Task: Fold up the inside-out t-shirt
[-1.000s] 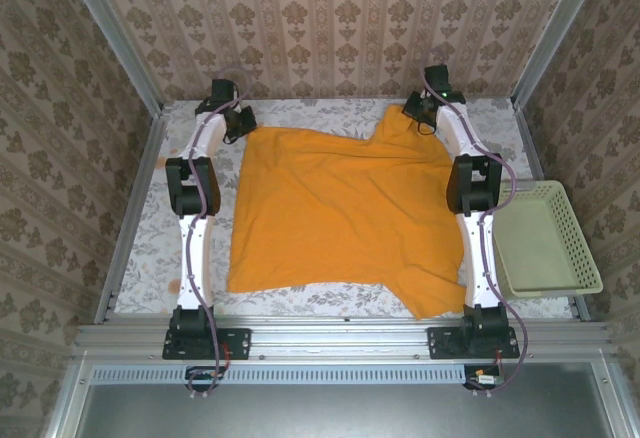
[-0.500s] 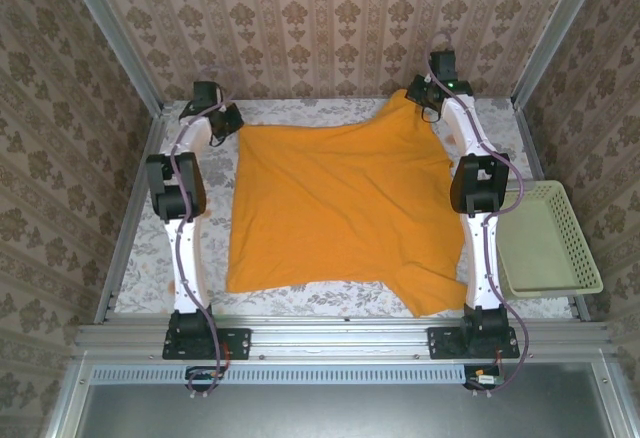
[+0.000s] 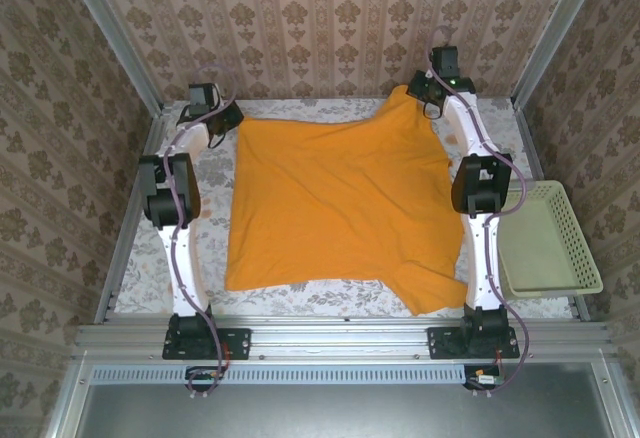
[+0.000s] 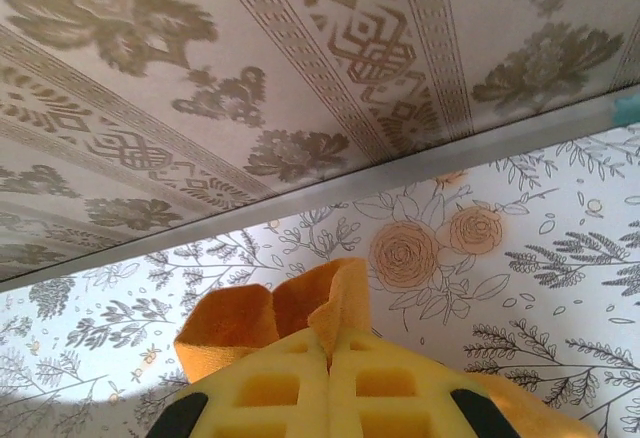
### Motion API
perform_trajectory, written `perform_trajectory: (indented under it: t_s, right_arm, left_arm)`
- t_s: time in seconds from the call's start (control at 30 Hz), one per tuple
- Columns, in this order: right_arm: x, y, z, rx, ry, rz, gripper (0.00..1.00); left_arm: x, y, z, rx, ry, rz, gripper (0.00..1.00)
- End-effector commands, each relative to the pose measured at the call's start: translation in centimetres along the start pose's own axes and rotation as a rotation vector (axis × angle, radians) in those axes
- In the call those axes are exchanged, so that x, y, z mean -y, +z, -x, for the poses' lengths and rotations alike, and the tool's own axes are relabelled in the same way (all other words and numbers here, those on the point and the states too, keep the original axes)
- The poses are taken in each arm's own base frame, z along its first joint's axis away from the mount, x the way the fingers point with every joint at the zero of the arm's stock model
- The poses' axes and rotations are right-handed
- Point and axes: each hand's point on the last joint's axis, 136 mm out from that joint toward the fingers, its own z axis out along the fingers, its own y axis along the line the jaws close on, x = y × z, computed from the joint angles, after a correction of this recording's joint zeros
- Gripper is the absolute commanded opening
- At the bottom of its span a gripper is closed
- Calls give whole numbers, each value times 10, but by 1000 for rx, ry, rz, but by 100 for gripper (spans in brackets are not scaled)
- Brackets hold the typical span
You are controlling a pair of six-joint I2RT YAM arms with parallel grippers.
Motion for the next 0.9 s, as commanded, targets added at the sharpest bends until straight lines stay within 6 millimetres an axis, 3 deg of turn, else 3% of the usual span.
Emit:
perform_trajectory:
  t_s: [0.0,0.27,0.5,0.87]
  right_arm:
    - [-15,-52,41,91,-33,6,0]
    - [-11,-80,35,103,-47,5,0]
    - [-5,-97,6,82,-35,19,0]
    - [15,-144,-47,73,35,26,0]
  left_arm:
    - [20,-23,23,78,60,-46,0]
    - [25,-48,17,150,88,-68,0]
    - [35,-64,4,157,107,-126,0]
    - [26,-93,-38,147,109,-139,0]
